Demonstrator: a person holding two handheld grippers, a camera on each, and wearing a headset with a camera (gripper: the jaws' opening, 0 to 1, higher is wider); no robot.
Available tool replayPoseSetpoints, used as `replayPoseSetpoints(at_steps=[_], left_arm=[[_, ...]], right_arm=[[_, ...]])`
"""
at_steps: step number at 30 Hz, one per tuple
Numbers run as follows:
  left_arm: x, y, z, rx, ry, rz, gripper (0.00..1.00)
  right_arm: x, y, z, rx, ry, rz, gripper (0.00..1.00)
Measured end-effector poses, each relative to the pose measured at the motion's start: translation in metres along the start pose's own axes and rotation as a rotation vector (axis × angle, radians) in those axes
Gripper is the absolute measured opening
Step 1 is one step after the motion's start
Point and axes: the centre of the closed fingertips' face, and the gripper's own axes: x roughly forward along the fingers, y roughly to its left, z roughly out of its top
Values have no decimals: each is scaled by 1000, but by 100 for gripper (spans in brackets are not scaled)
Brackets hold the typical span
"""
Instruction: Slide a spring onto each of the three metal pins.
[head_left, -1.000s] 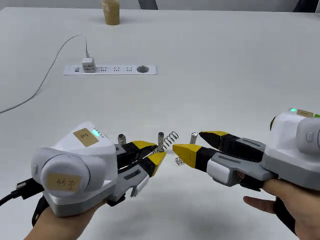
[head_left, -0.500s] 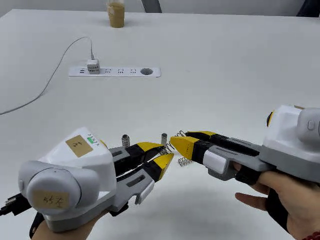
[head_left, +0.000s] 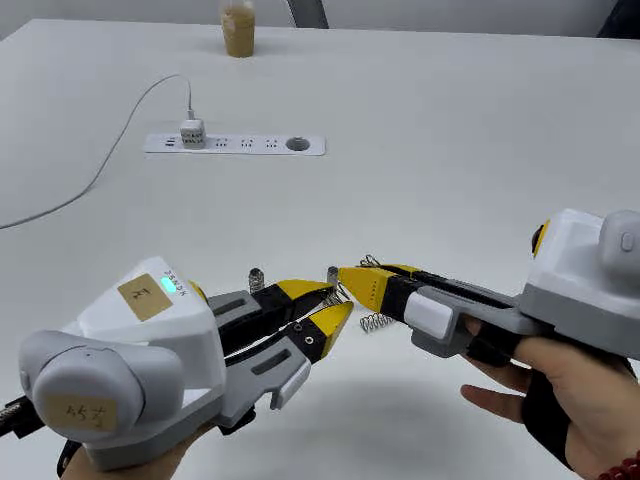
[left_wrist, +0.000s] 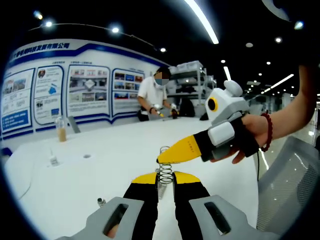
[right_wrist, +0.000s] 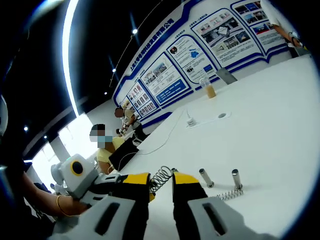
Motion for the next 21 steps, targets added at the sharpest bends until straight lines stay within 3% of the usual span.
replayPoseSetpoints(at_steps=[6, 21], left_arm=[[-3, 1, 4, -15, -9, 5, 11], [-4, 4, -2, -35, 30, 21, 11]], right_arm=[[2, 12, 1, 67, -18, 57, 14], [6, 16, 1, 29, -19, 77, 11]])
